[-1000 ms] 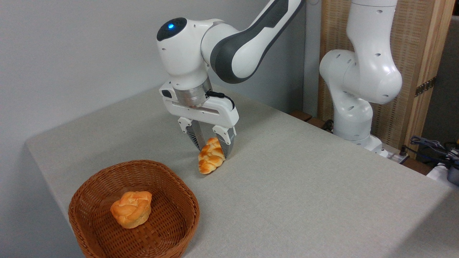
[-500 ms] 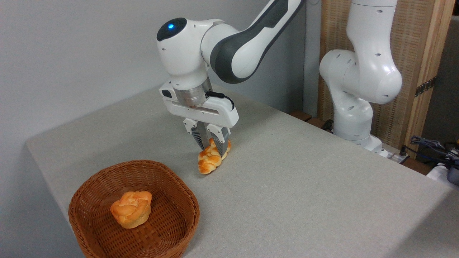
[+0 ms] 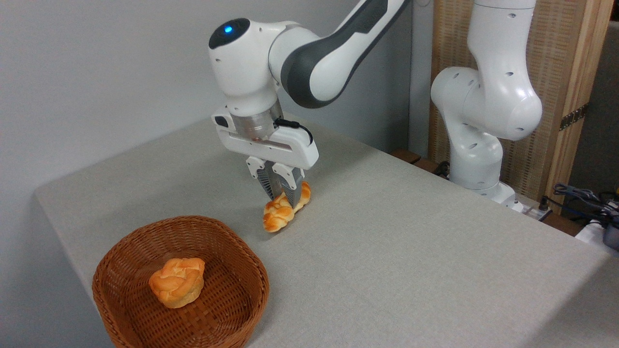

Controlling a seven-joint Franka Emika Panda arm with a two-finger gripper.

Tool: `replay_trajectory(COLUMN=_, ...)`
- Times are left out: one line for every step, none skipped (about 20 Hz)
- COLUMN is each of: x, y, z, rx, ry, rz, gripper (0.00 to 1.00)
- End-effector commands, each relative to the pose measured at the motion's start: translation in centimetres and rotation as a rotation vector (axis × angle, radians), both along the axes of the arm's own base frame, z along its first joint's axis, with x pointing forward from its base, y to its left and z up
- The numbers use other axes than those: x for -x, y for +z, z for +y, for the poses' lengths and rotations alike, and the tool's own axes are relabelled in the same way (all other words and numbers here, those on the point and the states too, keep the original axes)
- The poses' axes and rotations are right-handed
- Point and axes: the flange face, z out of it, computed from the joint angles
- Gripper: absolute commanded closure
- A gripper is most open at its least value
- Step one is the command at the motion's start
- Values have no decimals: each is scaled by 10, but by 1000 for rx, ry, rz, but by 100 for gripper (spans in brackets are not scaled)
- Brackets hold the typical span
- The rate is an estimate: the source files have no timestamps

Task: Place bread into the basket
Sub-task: 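Lift the braided roll and carry it over the wicker basket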

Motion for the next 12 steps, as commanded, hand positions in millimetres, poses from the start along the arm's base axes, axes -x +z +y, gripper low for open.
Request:
replay_trajectory(x=-9, y=42, z=9, rx=-28, ry=-44, rz=-12, gripper=79)
replay_trajectory(x=-11, y=51, z=9, rx=-28, ry=-49, rz=-15, gripper=79)
replay_trajectory(x=-15, y=61, z=12, rx=-26, ry=-42, rz=-23, gripper=79)
replay_trajectory(x=-20, y=73, z=18, rx=-21, ry=-29, rz=-36, gripper=78)
replay_trajectory(x=-23, y=80, z=24, rx=-17, ry=-19, rz=-44, gripper=78)
replay_trajectory(x=-28, y=93, z=31, rx=-10, ry=-11, rz=-64, gripper=77)
replay_trajectory(x=-30, y=98, z=31, rx=-6, ry=-15, rz=-75, gripper=77)
replay_trajectory(x=-33, y=105, z=31, rx=-2, ry=-19, rz=-93, gripper=77)
replay_trajectory(x=-35, y=110, z=31, rx=1, ry=-18, rz=-109, gripper=77)
replay_trajectory(x=-39, y=119, z=31, rx=3, ry=-20, rz=-136, gripper=77)
replay_trajectory(x=-41, y=125, z=32, rx=-5, ry=-25, rz=-150, gripper=76)
replay_trajectory(x=-46, y=136, z=35, rx=-37, ry=-58, rz=-183, gripper=75)
